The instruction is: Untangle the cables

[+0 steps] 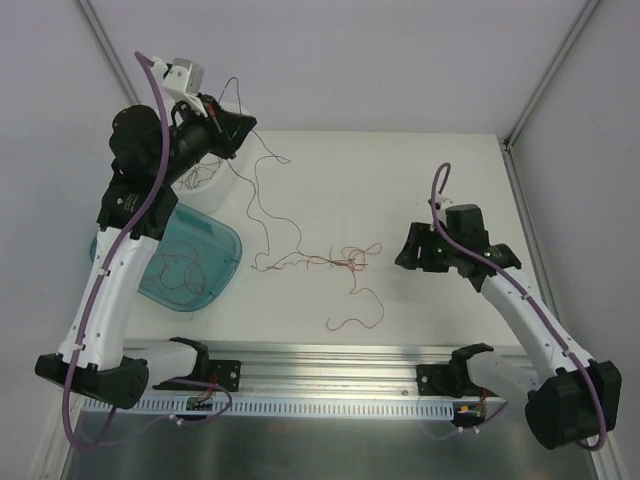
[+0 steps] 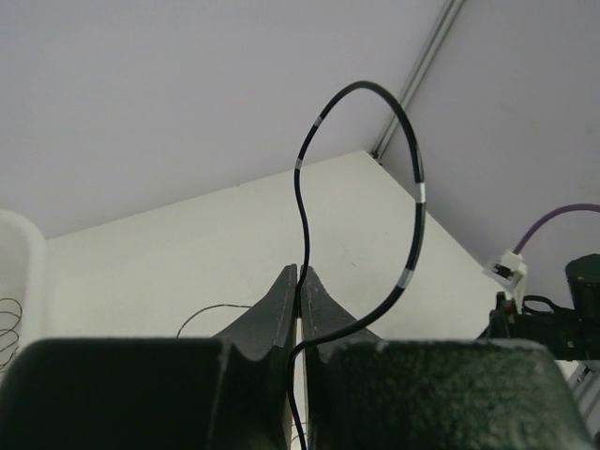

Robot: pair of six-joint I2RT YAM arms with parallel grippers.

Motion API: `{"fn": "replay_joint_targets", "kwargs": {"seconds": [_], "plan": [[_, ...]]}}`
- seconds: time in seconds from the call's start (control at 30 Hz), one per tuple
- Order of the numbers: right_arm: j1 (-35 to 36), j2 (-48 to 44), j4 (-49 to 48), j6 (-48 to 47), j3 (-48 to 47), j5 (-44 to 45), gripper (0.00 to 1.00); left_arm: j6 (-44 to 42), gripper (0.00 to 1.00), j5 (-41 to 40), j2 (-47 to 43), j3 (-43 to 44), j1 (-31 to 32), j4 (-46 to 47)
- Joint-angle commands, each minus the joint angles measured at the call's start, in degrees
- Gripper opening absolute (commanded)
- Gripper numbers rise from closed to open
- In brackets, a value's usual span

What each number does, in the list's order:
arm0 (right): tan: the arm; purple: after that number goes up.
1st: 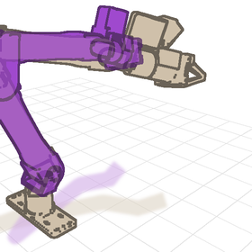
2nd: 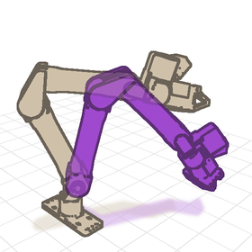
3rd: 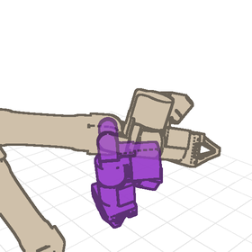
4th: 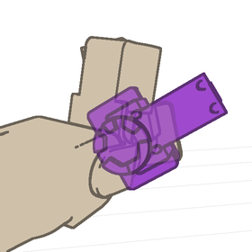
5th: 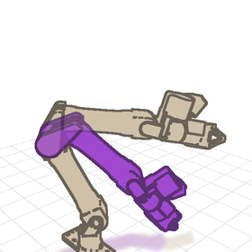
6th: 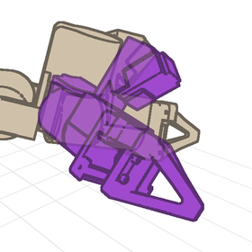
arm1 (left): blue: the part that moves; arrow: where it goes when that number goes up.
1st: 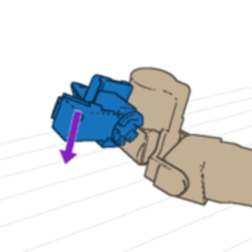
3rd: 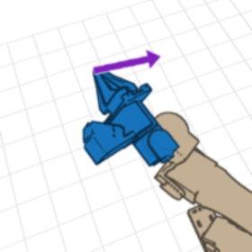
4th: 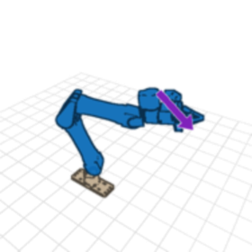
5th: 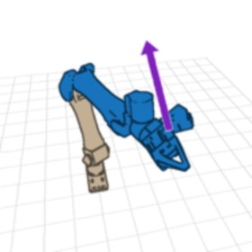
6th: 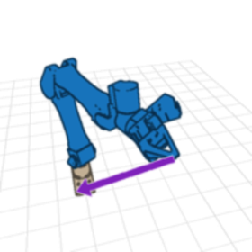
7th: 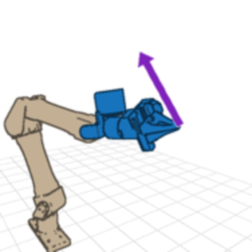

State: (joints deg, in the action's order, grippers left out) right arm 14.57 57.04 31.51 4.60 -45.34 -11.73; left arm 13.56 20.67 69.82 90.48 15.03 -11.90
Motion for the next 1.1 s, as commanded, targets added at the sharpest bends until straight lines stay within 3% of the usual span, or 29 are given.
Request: {"fn": "replay_joint_targets", "kwargs": {"seconds": [0.0,0.33,0.63,1.07], "plan": [[4.8,5.4,-9.3,-4.2,-4.3,-9.5,0.62,2.4,0.00,2.8,-5.3,-1.3,0.3,4.4],[20.2,24.9,-17.7,-15.1,-16.1,-18.3,0.62,4.7,0.00,3.6,-7.8,-3.8,0.4,4.5],[23.6,39.1,-16.5,-22.6,-25.7,-27.6,0.56,5.6,0.00,3.1,-9.4,-5.5,0.3,4.6],[27.0,49.3,-17.0,-25.7,-29.7,-27.1,0.53,6.5,0.00,2.8,-10.2,-7.1,0.3,4.6]]}}
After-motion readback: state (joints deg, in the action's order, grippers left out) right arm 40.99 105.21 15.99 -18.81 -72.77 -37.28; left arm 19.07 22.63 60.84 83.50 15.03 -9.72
